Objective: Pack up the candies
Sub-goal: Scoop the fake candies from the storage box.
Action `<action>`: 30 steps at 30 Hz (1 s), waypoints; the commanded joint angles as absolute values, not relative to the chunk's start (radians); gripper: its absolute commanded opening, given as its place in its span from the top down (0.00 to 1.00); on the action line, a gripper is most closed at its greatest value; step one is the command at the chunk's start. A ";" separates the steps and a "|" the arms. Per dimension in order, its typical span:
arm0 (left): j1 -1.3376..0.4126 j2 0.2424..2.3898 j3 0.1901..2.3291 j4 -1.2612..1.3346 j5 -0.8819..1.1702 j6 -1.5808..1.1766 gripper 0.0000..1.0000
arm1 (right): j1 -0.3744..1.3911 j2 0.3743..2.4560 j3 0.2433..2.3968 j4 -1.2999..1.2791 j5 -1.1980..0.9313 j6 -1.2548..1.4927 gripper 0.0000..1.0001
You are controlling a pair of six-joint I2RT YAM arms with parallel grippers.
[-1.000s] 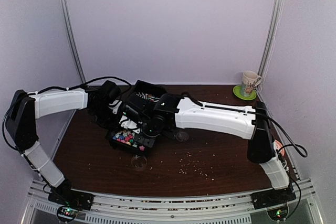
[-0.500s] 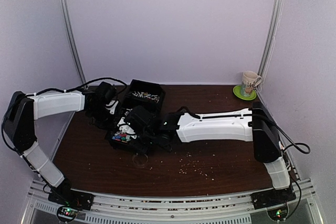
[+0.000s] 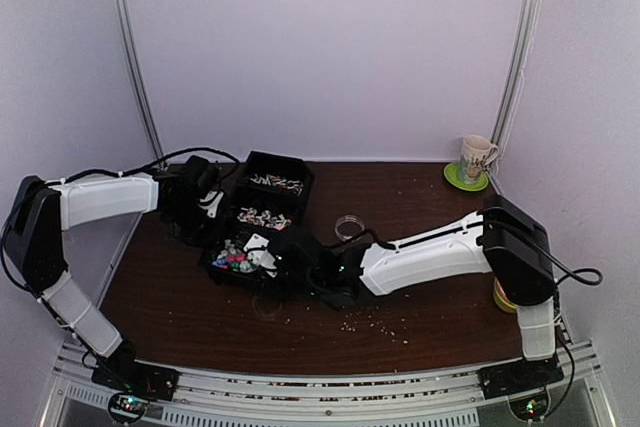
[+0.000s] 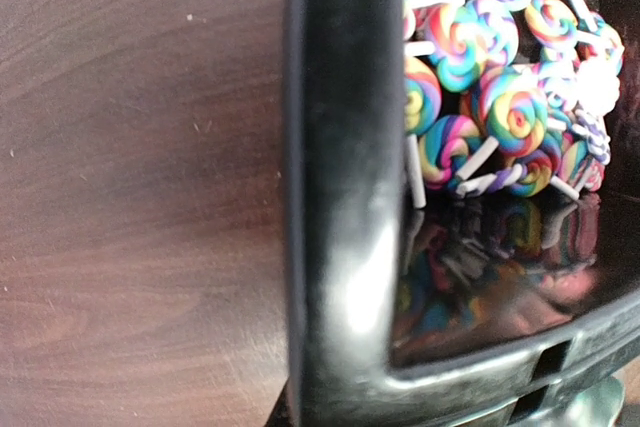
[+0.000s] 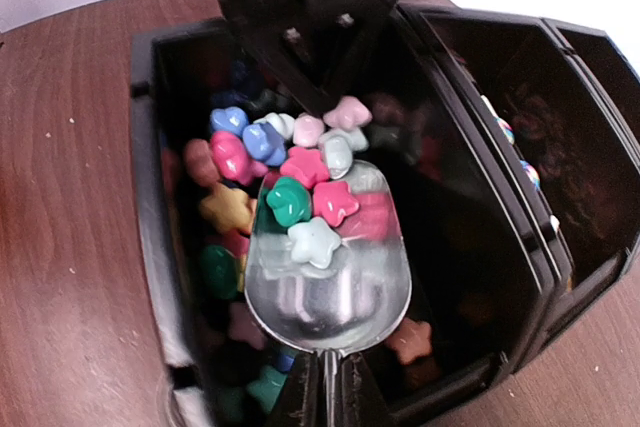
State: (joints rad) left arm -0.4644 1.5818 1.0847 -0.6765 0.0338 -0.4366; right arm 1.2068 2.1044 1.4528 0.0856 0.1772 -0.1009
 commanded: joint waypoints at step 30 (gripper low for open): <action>-0.465 1.524 1.124 -0.525 0.218 -0.479 1.00 | 1.164 1.849 0.910 0.835 0.053 -0.165 1.00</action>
State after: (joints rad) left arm -0.4683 1.5616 1.0824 -0.7052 0.1650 -0.4736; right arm 1.1717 1.9053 0.9470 0.6987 0.0513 -0.1616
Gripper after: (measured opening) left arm 0.077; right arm 0.058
